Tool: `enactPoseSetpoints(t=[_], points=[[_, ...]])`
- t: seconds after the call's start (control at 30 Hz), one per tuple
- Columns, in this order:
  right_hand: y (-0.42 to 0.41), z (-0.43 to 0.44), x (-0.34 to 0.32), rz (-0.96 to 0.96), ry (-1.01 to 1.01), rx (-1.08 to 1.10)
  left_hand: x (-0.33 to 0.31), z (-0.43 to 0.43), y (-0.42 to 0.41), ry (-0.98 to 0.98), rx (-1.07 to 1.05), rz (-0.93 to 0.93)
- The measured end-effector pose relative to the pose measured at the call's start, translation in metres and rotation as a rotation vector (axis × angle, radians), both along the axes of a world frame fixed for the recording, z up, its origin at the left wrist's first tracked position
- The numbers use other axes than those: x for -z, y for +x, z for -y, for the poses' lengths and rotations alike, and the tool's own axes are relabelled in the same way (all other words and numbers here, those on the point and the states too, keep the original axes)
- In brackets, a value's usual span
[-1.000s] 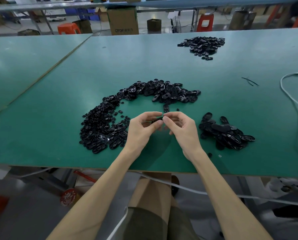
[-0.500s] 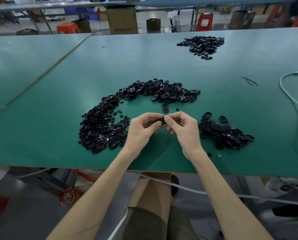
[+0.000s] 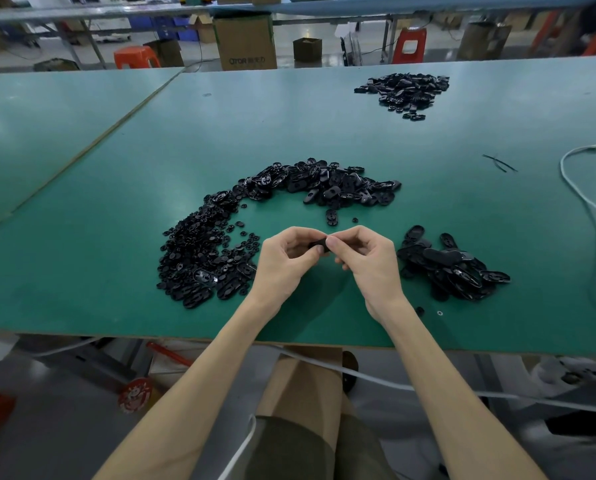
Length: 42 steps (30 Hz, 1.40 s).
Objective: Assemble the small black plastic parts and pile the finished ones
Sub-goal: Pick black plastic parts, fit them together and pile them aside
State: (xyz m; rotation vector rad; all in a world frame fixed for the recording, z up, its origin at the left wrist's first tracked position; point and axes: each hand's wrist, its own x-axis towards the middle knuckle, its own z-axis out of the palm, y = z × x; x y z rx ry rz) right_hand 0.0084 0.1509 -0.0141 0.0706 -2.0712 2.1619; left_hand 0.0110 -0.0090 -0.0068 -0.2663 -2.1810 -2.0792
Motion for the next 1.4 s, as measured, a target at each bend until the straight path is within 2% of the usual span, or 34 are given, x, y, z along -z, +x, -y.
enactPoseSetpoints(t=[0.43, 0.6, 1.17, 1.27, 1.4], points=[[0.001, 0.000, -0.001, 0.009, 0.058, -0.005, 0.002, -0.003, -0.001, -0.066, -0.062, -0.004], [0.001, 0.000, -0.002, 0.015, -0.011, 0.029, 0.001, 0.001, 0.000, 0.000, -0.013, 0.014], [0.001, 0.001, -0.002, 0.016, 0.013, 0.036, 0.000, -0.002, 0.000, -0.089, -0.033, -0.009], [0.001, 0.001, -0.002, 0.011, 0.004, 0.039, -0.002, -0.003, 0.000, -0.134, -0.054, -0.042], [0.000, 0.003, -0.003, 0.015, -0.008, 0.069, -0.010, -0.007, 0.000, -0.264, -0.188, -0.119]])
